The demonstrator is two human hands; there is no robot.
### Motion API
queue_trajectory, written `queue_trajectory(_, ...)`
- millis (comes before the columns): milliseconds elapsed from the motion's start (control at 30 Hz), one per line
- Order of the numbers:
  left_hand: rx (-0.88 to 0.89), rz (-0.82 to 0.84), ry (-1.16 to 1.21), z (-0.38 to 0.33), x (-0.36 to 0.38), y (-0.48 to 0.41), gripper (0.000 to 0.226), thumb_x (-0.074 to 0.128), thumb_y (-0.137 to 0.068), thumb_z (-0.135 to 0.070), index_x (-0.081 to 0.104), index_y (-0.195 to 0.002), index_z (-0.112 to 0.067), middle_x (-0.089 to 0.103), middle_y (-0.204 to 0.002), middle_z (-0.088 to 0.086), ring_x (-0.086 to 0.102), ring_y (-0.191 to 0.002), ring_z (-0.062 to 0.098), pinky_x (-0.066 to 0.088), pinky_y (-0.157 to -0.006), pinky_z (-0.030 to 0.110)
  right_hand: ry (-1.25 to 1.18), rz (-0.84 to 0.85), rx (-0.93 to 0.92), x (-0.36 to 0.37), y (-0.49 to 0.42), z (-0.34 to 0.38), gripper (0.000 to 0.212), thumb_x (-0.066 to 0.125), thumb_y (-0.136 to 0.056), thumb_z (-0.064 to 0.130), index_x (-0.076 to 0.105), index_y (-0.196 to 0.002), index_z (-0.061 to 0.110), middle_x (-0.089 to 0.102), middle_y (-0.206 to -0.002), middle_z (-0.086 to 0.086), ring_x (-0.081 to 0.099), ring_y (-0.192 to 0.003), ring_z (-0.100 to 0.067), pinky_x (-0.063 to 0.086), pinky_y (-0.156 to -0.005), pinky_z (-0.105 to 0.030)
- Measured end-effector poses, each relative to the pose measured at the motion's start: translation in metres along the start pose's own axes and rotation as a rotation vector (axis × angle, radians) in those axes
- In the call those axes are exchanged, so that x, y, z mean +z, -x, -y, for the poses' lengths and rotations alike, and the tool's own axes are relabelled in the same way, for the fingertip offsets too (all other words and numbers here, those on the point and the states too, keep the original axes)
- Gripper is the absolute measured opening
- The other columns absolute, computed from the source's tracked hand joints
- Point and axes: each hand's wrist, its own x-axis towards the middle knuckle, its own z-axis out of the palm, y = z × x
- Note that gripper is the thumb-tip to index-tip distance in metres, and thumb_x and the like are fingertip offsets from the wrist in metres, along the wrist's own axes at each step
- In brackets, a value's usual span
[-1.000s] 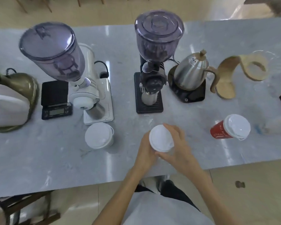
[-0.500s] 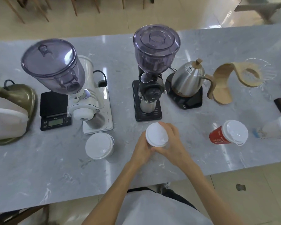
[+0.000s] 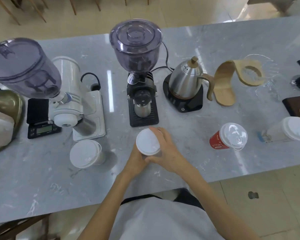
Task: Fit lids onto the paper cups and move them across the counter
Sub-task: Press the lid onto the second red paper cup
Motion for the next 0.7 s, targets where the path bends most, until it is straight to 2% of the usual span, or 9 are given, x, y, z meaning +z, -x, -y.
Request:
queue_trajectory(100,-0.128,-0.1,-0.073,-0.006,0.011,0.001,0.063,0.076,-0.084,-0.012,0.049,-0.14,-0.011,0.06,-0.136,0.008,0.057,-0.126,0.022,0.048,-0.106,0.038,0.013,0.148,0.018,-0.036,0.012,-0.006,0.099,0.076,-0.083,0.039,0.006,-0.152,0.051,-0.009,-0.166,0.003,0.001,-0.151,-0.015,0.016,-0.118,-0.044)
queue_trajectory(167,-0.345,-0.176,-0.377,-0.007,0.018,0.003,0.046,0.068,-0.086,-0.013,0.055,-0.13,-0.006,0.064,-0.124,0.017,0.061,-0.115,0.035,0.052,-0.097,0.046,-0.008,0.106,-0.046,-0.075,0.027,-0.011,0.073,0.067,-0.088,0.047,0.028,-0.15,0.045,0.02,-0.162,0.007,0.02,-0.147,-0.009,0.024,-0.119,-0.037)
queue_trajectory(233,-0.65,-0.052,-0.718,-0.008,0.027,0.009,0.034,0.059,-0.09,-0.022,0.058,-0.117,-0.001,0.066,-0.117,0.02,0.063,-0.108,0.038,0.052,-0.088,0.042,-0.115,0.018,-0.088,-0.12,0.046,-0.023,0.042,0.063,-0.093,0.043,0.057,-0.134,0.038,0.057,-0.139,0.015,0.053,-0.124,-0.002,0.044,-0.106,-0.031)
queue_trajectory(300,-0.763,0.064,-0.714,-0.014,0.048,0.014,0.02,0.058,-0.089,-0.025,0.06,-0.094,-0.006,0.068,-0.108,0.016,0.065,-0.1,0.031,0.05,-0.08,0.036,-0.249,-0.11,-0.115,-0.166,0.065,-0.041,0.021,0.064,-0.094,0.036,0.069,-0.114,0.04,0.073,-0.109,0.017,0.068,-0.095,0.0,0.053,-0.084,-0.023)
queue_trajectory(367,-0.672,0.063,-0.567,-0.027,0.086,0.01,0.012,0.064,-0.088,-0.03,0.057,-0.085,-0.021,0.067,-0.099,0.002,0.064,-0.091,0.019,0.049,-0.077,0.031,-0.237,-0.26,-0.12,-0.203,0.077,-0.066,0.016,0.064,-0.095,0.032,0.07,-0.103,0.043,0.073,-0.097,0.019,0.069,-0.082,-0.002,0.053,-0.074,-0.02)
queue_trajectory(467,-0.371,0.0,-0.43,-0.048,0.155,-0.018,0.033,0.073,-0.086,-0.023,0.057,-0.114,-0.025,0.061,-0.117,-0.006,0.058,-0.11,0.015,0.041,-0.086,0.019,-0.016,-0.326,-0.043,-0.236,0.082,-0.109,0.028,0.065,-0.092,0.037,0.063,-0.12,0.04,0.064,-0.121,0.02,0.06,-0.111,-0.006,0.048,-0.099,-0.029)
queue_trajectory(567,-0.158,0.052,-0.305,-0.071,0.211,-0.06,0.085,0.079,-0.082,-0.023,0.032,-0.152,-0.013,0.039,-0.155,0.003,0.037,-0.14,0.017,0.031,-0.114,0.028,0.226,-0.07,-0.012,-0.238,0.079,-0.139,0.082,0.067,-0.081,0.058,0.032,-0.151,0.033,0.03,-0.157,0.003,0.027,-0.142,-0.021,0.021,-0.114,-0.035)
queue_trajectory(633,-0.066,0.11,-0.117,-0.073,0.233,-0.081,0.089,0.08,-0.079,-0.025,0.031,-0.152,-0.012,0.041,-0.154,0.001,0.041,-0.14,0.006,0.037,-0.112,0.023,0.273,0.042,-0.018,-0.225,0.074,-0.149,0.102,0.071,-0.075,0.061,0.015,-0.156,0.035,0.01,-0.163,-0.001,0.016,-0.145,-0.023,0.02,-0.115,-0.042)
queue_trajectory(700,-0.069,0.132,-0.062,-0.068,0.248,-0.091,0.08,0.074,-0.084,-0.019,0.031,-0.151,-0.011,0.041,-0.15,-0.007,0.041,-0.134,-0.008,0.036,-0.106,0.008,0.422,0.015,-0.084,-0.211,0.07,-0.16,0.103,0.077,-0.075,0.053,0.017,-0.156,0.031,0.011,-0.163,-0.009,0.022,-0.141,-0.03,0.025,-0.113,-0.043)
